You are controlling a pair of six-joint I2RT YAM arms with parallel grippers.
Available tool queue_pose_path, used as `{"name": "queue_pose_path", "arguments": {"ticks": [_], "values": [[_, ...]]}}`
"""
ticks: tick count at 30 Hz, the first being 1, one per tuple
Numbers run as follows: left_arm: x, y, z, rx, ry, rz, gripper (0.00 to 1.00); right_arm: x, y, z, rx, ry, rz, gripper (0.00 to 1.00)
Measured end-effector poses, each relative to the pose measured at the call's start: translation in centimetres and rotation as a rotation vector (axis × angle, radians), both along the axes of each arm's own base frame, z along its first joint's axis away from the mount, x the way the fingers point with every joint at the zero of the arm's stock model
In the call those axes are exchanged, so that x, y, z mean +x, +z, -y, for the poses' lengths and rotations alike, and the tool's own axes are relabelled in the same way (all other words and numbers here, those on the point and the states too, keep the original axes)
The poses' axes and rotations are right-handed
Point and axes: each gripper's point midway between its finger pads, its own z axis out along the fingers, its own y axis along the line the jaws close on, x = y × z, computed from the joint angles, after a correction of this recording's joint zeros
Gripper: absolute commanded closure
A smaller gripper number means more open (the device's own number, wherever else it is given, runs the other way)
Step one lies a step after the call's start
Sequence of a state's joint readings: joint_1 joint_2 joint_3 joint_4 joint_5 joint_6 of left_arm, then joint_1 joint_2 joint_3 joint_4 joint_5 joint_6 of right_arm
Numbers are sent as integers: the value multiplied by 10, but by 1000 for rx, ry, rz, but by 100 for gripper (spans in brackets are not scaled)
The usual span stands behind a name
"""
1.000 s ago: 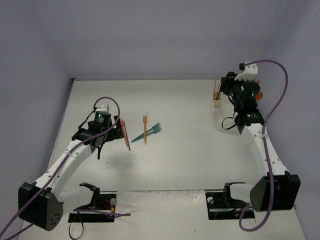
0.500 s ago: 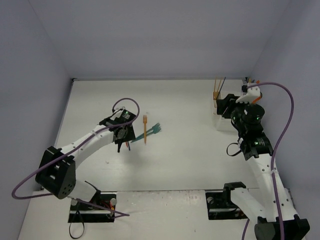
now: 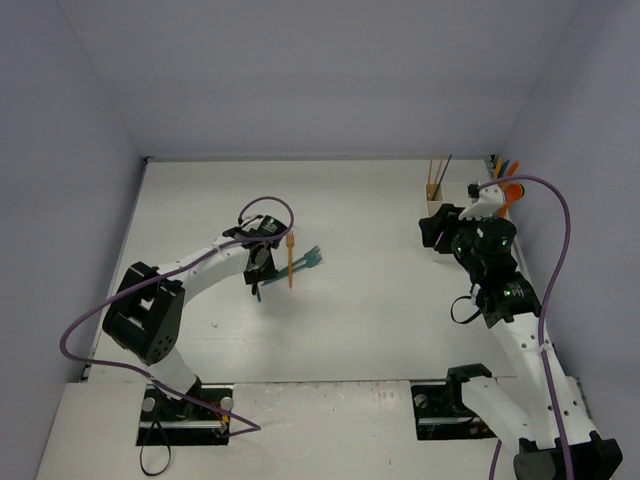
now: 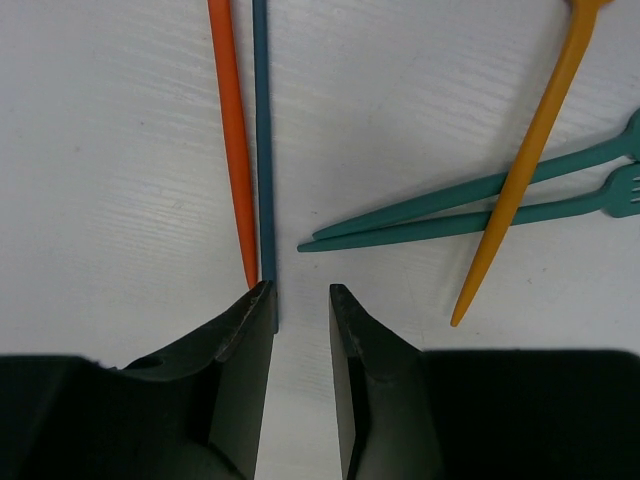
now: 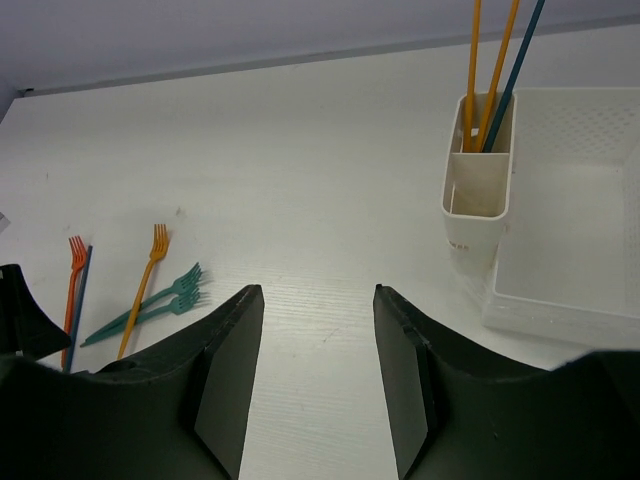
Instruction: Sort the eating utensils into containers
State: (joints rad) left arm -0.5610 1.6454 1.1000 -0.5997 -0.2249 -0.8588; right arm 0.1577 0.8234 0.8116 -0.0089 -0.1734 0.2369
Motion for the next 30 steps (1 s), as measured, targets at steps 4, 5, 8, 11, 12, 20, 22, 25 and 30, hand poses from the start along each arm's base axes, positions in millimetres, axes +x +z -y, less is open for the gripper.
{"name": "queue_pose_path", "arguments": {"ticks": [4,5,8,11,12,20,22,25,30], "values": [[-5,-7,0,-10,17,-22,75,-1,-1,-1,0,3,-2,53],[-8,-9,0,-12,21,-30,75,-1,0,-1,0,4,-2,53],[-17,-17,-2,-14,29,-60,75,-2,0,-2,1,7,-2,53],[-24,-22,-4,-15,35,-84,75,-4,-2,-2,1,10,-5,52],[-26,-24,-4,-16,38,-89,75,-4,-3,-2,1,10,-7,52],[-30,-31,-3,-19,40,-119,75,-6,-9,-2,-1,11,-25,52],[-30,-34,-2,-21,41,-125,75,-6,-10,-2,-1,11,-26,52],[-30,-34,-1,-22,42,-126,76,-7,-11,-2,-2,11,-29,51],[-29,-35,-1,-25,44,-123,91,-8,-13,-2,-3,11,-33,51]]}}
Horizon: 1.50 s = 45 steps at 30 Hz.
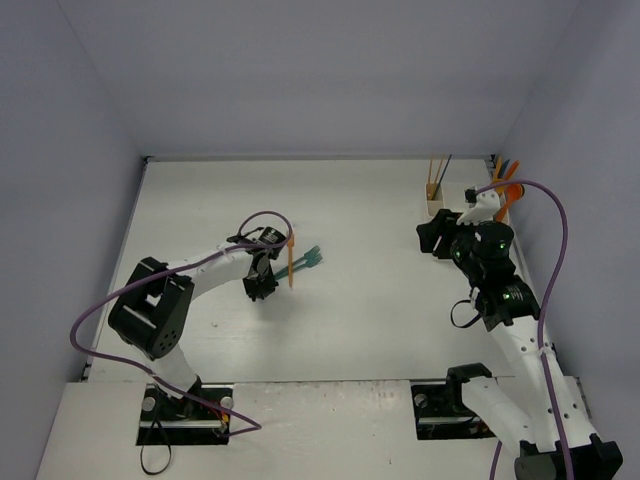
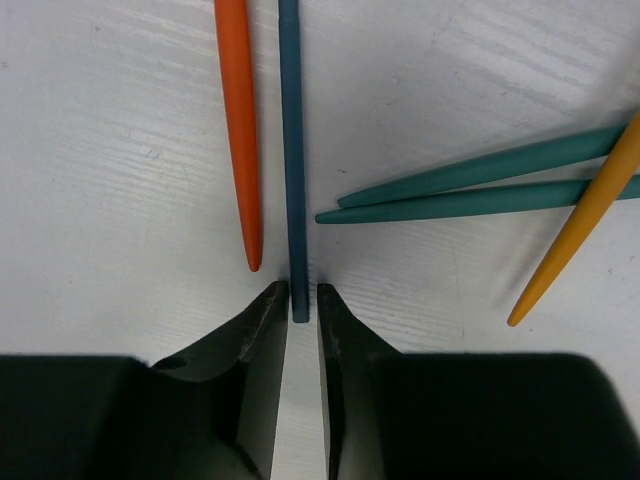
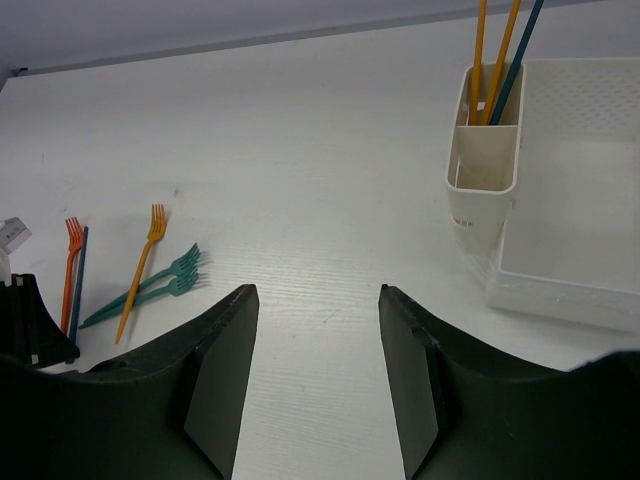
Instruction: Sort the eating utensils into containers
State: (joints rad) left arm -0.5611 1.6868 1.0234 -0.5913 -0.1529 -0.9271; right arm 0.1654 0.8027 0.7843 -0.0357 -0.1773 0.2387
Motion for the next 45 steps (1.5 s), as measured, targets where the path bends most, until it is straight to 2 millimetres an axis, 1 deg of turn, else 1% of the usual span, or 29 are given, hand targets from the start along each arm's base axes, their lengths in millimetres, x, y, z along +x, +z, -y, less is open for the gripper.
{"name": "queue_pose_path", "arguments": {"ticks": [5,9,12,14,15,17,19,21,24,25,27,29,31,35,38,40,45], "values": [[1,0,2,-6,-1,2,100,0,0,0,1,2,-1,50],[-1,1,1,-3,-4,-2,100,-1,-1,-3,2,21,-2,49],[-5,4,-2,4,-9,-12,100,-2,-1,-10,9,58,-10,49],[-7,14,-3,-3,-20,7,100,-2,0,-17,19,96,-18,49],[-7,20,-2,-8,-30,23,100,-2,1,-20,25,118,-22,48],[-5,44,0,-20,-81,97,100,-1,6,-30,43,172,-29,48],[-1,75,10,-48,-161,206,100,1,14,-41,65,228,-32,48],[2,112,24,-93,-258,345,100,2,21,-53,90,282,-41,47],[8,161,40,-175,-351,530,100,6,34,-68,129,349,-43,47],[10,176,46,-204,-387,597,100,5,37,-74,145,374,-53,47],[11,197,53,-250,-459,715,100,6,49,-87,181,421,-67,47],[8,209,58,-278,-522,790,100,10,64,-103,210,477,-63,47],[7,220,67,-307,-587,843,100,10,77,-121,231,539,-58,47],[5,235,90,-368,-708,906,100,1,93,-156,250,655,-54,47],[0,241,104,-403,-779,921,100,-6,97,-178,253,719,-57,47],[-4,245,110,-423,-815,930,100,-8,97,-190,251,744,-64,48],[-13,255,121,-467,-868,950,100,-3,90,-211,237,757,-83,51]]}}
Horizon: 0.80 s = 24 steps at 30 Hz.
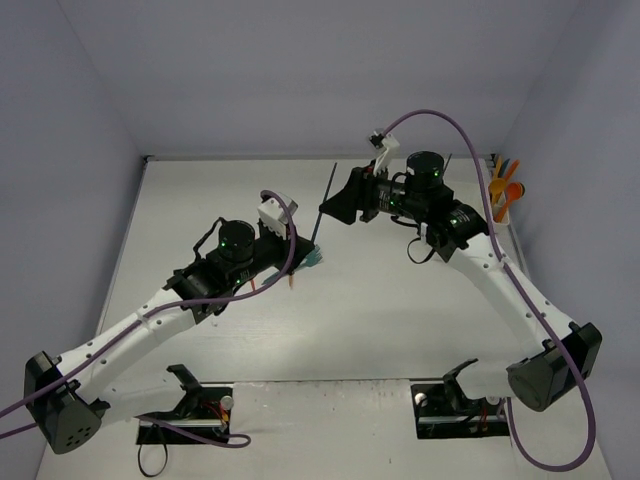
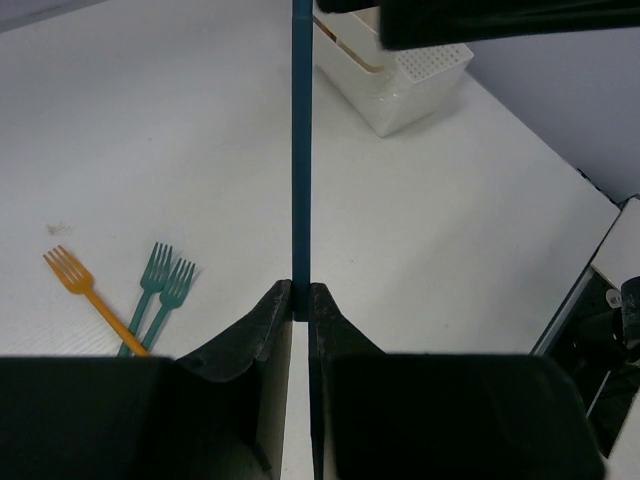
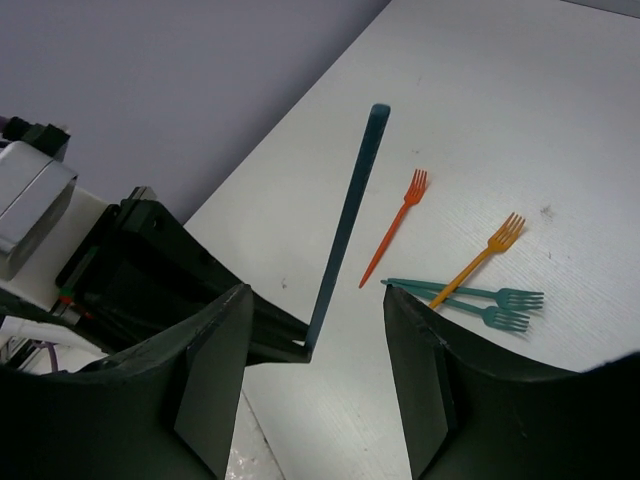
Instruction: Sort the eating utensils into containers
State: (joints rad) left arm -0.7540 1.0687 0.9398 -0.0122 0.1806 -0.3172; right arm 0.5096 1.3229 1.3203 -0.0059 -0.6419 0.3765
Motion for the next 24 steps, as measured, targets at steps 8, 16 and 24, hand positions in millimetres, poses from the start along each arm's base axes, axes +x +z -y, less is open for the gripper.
{"name": "queue_pose_path", "arguments": {"ticks": [8,16,24], "values": [[-7,1,6,-6,-38,-2,100,9,-9,-9,-28,-22,-1,79],[-6,-5,9,3,-45,-15,93,9,-7,-12,-32,-31,14,100],[2,-22,8,40,-2,-54,31,25,-11,0,-78,-105,63,100]]}}
